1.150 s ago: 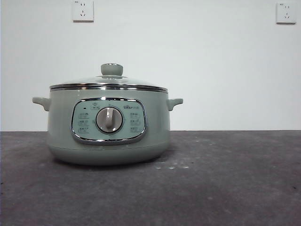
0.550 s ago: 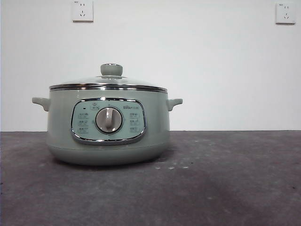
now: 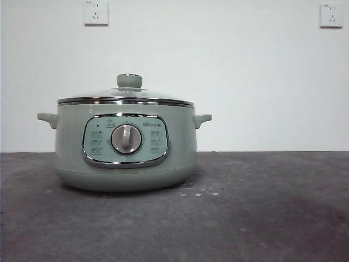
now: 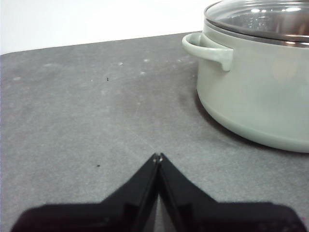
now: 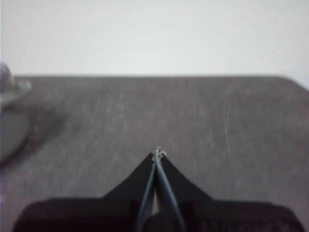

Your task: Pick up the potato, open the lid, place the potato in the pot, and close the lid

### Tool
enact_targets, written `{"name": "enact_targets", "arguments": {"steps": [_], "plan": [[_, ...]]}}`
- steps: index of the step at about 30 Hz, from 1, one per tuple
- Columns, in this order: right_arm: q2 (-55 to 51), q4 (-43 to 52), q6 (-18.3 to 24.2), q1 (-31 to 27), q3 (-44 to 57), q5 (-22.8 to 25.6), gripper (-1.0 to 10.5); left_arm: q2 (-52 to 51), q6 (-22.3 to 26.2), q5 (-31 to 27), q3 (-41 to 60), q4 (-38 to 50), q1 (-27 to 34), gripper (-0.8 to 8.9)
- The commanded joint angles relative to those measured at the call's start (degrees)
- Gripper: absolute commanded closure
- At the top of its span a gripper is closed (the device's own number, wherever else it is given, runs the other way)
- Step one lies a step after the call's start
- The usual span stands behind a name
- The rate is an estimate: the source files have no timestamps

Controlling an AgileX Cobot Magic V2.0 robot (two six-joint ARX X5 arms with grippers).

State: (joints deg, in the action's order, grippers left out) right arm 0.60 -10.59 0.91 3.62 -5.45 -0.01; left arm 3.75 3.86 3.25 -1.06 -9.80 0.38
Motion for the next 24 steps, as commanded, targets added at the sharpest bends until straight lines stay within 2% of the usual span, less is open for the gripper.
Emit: {"name": "enact_targets", "arguments": {"steps": [1, 24], "plan": [[-0.15, 0.68, 0.17, -0.11, 2.69, 0.00, 9.5, 0.02, -0.26, 0.13, 0.61, 0.39, 0.17, 8.17], [-0.11, 0.09, 0.20, -0.26, 4.61, 0.02, 9.5, 0.15, -0.24, 0.13, 0.61, 0.39, 0.17, 8.17]]}}
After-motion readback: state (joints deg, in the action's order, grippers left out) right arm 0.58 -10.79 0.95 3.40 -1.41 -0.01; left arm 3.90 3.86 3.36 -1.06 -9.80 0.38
